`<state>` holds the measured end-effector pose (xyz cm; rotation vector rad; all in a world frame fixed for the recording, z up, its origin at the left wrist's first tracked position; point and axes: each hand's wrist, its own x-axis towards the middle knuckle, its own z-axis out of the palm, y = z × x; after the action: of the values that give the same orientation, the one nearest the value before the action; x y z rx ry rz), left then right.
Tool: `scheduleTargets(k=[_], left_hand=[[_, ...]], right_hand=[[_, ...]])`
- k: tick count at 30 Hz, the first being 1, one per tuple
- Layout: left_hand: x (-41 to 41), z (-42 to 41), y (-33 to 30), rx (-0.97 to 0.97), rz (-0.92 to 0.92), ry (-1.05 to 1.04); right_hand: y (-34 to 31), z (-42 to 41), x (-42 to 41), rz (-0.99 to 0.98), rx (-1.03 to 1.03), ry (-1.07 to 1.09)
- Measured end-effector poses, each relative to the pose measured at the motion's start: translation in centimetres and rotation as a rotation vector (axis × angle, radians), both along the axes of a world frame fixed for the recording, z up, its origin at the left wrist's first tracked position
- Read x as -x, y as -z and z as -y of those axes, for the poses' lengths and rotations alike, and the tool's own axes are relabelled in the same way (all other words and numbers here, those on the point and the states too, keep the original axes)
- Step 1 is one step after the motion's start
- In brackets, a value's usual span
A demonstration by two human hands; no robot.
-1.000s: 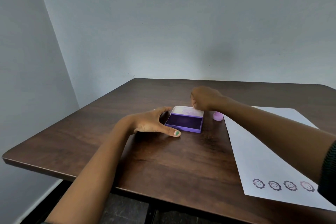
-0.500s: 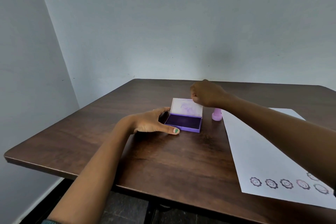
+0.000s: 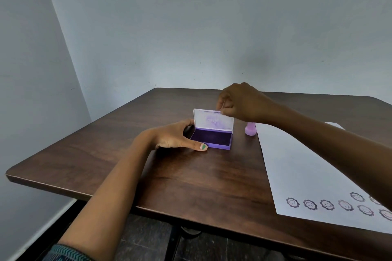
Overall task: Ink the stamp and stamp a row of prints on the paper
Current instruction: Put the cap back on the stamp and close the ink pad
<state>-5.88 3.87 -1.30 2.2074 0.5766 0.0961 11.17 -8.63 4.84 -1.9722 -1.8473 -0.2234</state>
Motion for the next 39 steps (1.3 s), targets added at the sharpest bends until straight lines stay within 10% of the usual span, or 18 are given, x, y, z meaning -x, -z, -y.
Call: scheduleTargets(k=[39], left_hand=[[0.5, -1.1, -0.3, -0.022, 0.069, -0.119]], right_hand=[[2.0, 2.2, 1.8, 0.028, 0.385, 0.075]])
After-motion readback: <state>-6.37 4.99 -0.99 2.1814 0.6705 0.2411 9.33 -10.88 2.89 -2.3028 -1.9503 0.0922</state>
